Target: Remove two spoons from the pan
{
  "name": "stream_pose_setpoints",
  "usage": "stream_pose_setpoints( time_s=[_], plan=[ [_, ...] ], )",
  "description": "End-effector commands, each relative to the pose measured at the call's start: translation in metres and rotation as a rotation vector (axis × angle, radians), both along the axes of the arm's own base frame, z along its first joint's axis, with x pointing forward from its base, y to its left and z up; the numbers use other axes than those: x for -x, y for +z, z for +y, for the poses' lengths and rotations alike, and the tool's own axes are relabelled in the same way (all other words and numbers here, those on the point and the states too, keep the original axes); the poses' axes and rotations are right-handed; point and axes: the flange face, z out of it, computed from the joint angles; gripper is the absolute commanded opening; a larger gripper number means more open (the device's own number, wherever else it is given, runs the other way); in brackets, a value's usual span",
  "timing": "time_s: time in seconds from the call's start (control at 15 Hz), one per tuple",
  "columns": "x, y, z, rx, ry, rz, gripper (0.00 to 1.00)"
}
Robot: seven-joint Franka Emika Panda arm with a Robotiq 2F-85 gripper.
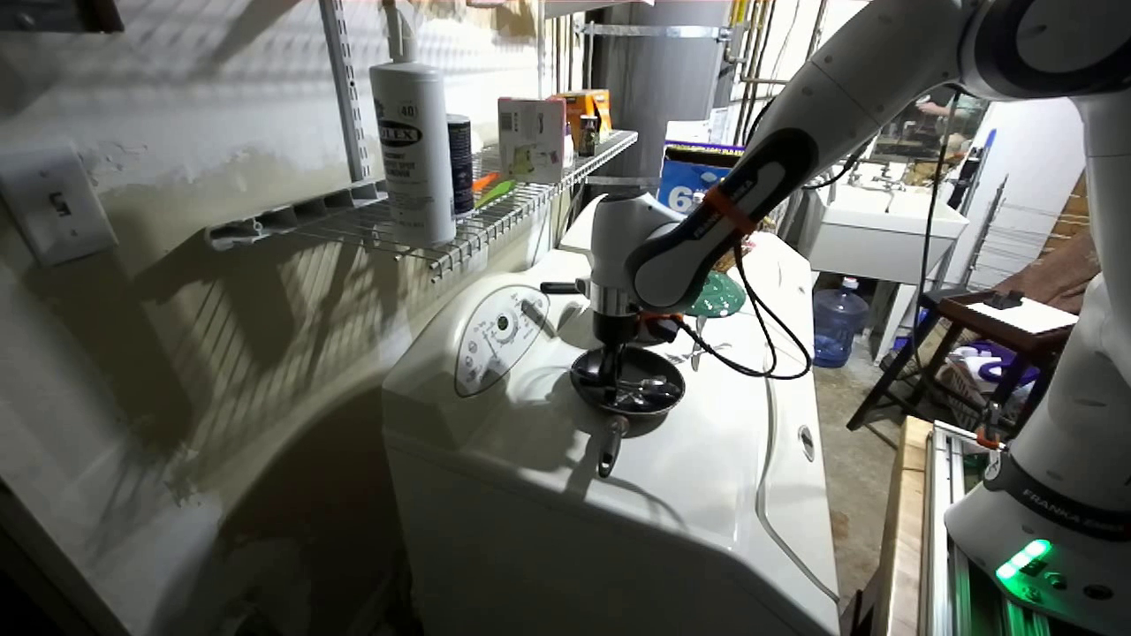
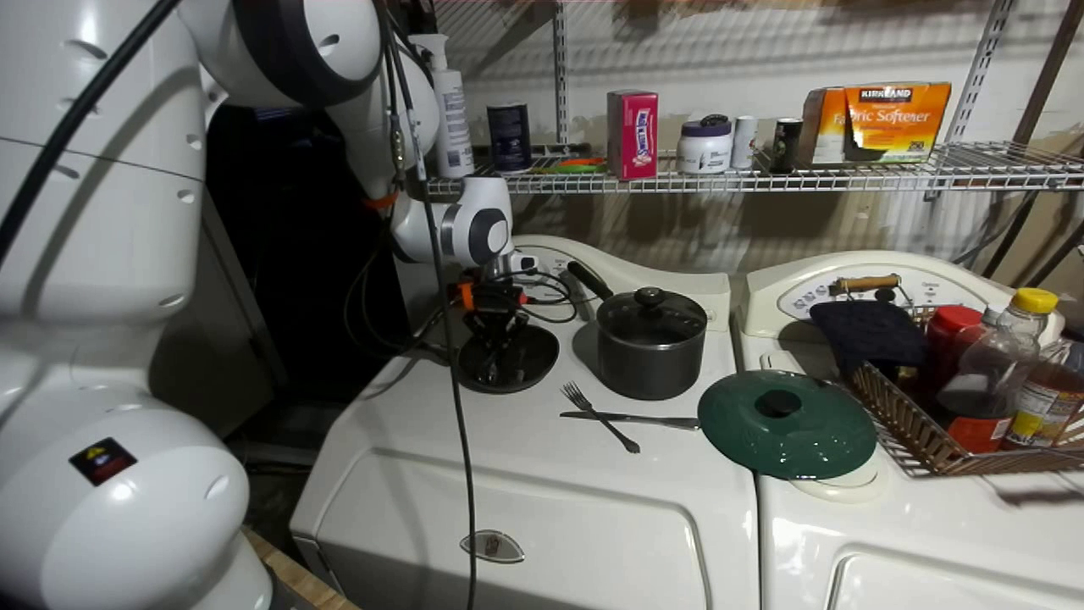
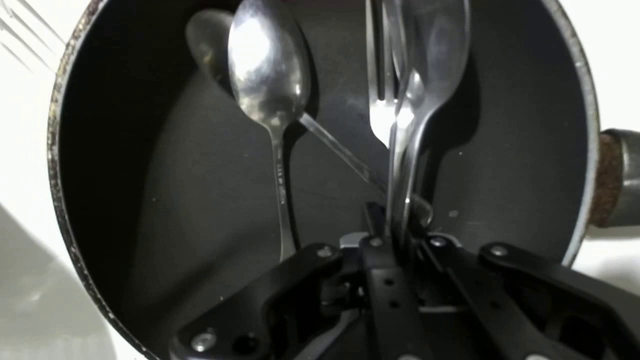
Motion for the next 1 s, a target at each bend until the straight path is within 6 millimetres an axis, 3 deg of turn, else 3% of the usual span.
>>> stream_pose_setpoints(
  time_s=[0.0,0.53,0.93],
  plan=[
    [0.004,0.008,0.001,-0.012,0.011,-0.002,0.04],
    [0.011,0.043,-0.002,0.005,-0.014,-0.014,0.04],
    [0.032,0.075,-0.036,0.057,-0.058,0.044,0.04]
  ],
)
